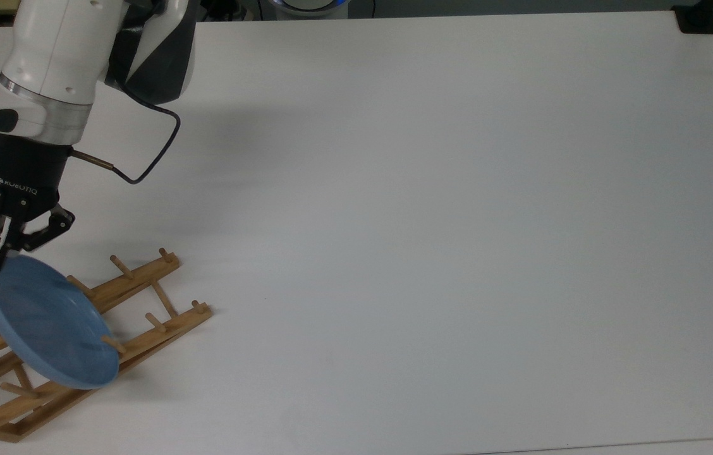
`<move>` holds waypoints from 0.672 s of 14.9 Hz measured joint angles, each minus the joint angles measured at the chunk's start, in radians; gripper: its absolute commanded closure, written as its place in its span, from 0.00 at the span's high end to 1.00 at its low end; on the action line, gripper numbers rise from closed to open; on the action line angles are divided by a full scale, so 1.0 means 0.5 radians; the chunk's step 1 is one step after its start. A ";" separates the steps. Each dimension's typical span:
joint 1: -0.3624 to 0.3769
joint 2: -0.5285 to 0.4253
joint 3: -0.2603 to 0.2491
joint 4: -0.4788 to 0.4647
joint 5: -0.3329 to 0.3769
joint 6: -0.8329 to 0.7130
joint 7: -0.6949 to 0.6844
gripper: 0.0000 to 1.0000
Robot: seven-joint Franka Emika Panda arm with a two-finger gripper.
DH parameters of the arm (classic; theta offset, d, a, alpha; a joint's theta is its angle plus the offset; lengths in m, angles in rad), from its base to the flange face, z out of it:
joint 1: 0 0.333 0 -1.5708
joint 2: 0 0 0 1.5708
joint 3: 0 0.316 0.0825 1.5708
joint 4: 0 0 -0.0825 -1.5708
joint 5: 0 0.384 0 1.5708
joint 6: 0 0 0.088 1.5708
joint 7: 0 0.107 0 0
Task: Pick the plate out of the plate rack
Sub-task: 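Lower the gripper onto the plate rim and close on it, then lift the gripped blue plate up out of the rack slots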
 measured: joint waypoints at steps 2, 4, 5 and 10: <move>-0.002 -0.006 -0.006 0.006 0.000 0.000 0.000 0.00; -0.010 -0.031 -0.013 0.017 0.000 0.000 0.000 0.00; -0.015 -0.050 -0.016 0.025 0.000 0.000 0.000 0.00; -0.046 -0.179 -0.018 0.032 0.005 -0.005 0.011 0.00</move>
